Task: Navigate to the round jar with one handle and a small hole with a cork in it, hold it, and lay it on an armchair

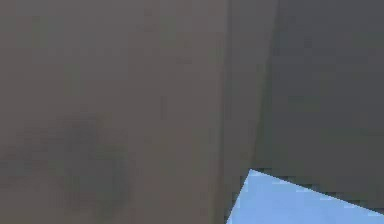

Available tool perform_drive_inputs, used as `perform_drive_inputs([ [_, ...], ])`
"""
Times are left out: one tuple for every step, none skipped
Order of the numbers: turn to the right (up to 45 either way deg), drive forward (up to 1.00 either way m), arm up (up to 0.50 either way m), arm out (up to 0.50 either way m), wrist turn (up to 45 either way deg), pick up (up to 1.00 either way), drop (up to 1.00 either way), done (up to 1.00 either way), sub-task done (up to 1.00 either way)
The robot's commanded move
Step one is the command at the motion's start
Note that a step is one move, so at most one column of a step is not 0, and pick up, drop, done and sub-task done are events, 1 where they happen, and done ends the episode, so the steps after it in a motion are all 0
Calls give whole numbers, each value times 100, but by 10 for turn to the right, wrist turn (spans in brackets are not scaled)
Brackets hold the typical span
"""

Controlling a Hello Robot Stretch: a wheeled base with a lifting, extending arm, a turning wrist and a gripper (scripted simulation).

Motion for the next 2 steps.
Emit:
perform_drive_inputs([
  [450, 0, 0, 0, 0, 0, 0, 0, 0],
  [450, 0, 0, 0, 0, 0, 0, 0, 0],
])
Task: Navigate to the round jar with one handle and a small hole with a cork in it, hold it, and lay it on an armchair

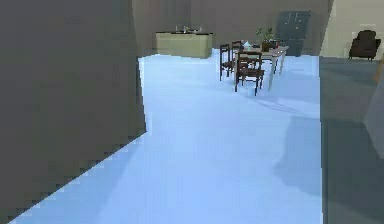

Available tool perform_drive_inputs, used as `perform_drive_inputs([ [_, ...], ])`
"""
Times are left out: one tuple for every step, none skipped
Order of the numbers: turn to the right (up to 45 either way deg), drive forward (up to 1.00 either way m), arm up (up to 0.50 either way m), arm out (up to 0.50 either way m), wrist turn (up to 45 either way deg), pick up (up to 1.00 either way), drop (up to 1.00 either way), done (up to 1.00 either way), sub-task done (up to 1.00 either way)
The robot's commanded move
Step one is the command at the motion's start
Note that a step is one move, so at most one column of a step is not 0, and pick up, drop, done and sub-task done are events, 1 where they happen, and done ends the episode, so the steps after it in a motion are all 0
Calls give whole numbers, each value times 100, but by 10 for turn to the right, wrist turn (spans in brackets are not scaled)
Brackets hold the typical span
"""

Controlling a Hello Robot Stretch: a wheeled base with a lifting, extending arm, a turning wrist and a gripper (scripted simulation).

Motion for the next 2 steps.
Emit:
perform_drive_inputs([
  [300, 0, 0, 0, 0, 0, 0, 0, 0],
  [0, 25, 0, 0, 0, 0, 0, 0, 0],
])
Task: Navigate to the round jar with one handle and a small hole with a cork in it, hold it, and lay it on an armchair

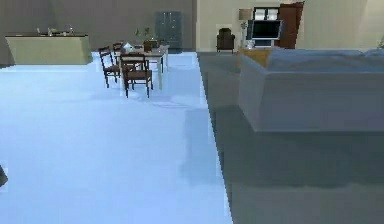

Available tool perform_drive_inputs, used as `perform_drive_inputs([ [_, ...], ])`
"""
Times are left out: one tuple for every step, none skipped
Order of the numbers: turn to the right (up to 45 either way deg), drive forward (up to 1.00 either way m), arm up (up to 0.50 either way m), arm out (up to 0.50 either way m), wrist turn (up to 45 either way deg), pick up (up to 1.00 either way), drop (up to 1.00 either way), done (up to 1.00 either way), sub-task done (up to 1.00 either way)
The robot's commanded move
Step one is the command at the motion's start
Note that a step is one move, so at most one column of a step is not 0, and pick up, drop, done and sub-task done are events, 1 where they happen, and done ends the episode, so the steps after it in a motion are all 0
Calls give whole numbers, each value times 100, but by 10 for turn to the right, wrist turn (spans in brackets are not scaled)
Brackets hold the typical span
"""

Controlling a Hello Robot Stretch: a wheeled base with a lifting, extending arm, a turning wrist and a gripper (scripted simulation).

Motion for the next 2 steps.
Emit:
perform_drive_inputs([
  [-330, 0, 0, 0, 0, 0, 0, 0, 0],
  [0, 100, 0, 0, 0, 0, 0, 0, 0],
])
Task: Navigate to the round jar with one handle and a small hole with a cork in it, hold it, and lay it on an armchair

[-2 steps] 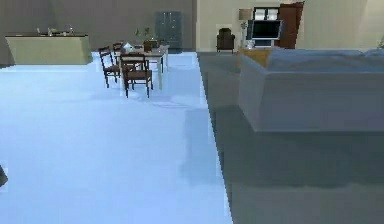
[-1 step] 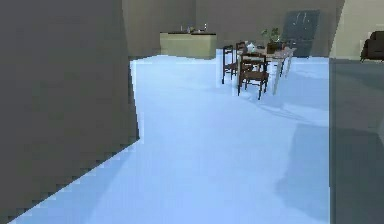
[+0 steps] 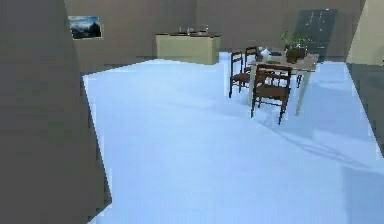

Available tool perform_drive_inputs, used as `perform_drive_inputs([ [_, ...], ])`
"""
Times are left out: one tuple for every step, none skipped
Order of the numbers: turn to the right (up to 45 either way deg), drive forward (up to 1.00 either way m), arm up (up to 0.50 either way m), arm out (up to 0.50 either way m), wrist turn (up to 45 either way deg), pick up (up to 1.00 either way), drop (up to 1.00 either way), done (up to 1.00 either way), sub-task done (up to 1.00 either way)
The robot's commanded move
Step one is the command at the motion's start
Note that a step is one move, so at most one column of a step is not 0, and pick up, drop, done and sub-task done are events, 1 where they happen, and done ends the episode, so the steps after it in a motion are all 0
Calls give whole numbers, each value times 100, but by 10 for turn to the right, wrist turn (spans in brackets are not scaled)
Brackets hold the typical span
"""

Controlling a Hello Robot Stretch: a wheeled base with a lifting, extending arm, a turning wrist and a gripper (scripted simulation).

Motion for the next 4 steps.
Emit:
perform_drive_inputs([
  [0, 100, 0, 0, 0, 0, 0, 0, 0],
  [-60, 0, 0, 0, 0, 0, 0, 0, 0],
  [0, 15, 0, 0, 0, 0, 0, 0, 0],
  [-60, 0, 0, 0, 0, 0, 0, 0, 0],
])
